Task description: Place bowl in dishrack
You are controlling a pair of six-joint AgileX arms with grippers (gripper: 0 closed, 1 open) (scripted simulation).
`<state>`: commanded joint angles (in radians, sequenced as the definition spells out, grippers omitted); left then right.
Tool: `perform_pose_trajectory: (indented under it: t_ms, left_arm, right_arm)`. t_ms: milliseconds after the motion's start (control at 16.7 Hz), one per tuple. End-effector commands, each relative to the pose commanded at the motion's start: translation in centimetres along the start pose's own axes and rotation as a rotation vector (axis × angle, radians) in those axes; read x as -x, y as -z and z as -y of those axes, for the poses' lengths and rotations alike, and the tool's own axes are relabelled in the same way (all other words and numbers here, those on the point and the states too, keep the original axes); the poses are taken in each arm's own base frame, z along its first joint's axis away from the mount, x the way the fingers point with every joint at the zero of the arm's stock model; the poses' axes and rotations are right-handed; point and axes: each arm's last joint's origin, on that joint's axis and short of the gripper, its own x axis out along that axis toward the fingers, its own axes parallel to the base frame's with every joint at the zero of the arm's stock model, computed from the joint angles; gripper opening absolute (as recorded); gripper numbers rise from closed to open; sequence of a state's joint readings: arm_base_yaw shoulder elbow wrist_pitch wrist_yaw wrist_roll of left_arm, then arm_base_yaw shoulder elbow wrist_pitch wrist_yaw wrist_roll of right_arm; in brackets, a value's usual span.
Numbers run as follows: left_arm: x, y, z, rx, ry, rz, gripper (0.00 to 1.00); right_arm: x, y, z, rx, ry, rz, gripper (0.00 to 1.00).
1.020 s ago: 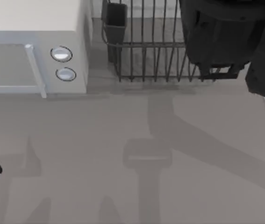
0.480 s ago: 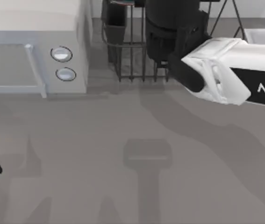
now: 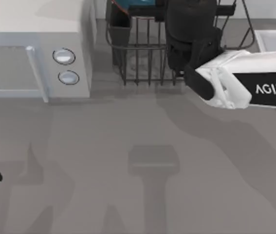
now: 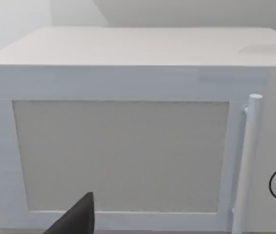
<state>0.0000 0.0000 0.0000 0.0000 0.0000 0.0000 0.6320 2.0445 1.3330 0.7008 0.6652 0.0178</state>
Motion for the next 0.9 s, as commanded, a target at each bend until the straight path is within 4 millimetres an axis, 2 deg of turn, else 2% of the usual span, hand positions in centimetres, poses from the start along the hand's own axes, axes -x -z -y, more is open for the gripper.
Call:
perform_pose_trajectory:
  t_ms: [60, 840, 900]
  left_arm:
    - [0.0, 0.0, 0.0, 0.0, 0.0, 0.0, 1.0]
    - [0.0, 0.0, 0.0, 0.0, 0.0, 0.0, 1.0]
    - [0.0, 0.0, 0.0, 0.0, 0.0, 0.0, 1.0]
  right_arm:
    - [0.0, 0.0, 0.0, 0.0, 0.0, 0.0, 0.0]
    - [0.0, 0.0, 0.0, 0.0, 0.0, 0.0, 0.98]
    - [0.0, 0.0, 0.0, 0.0, 0.0, 0.0, 1.0]
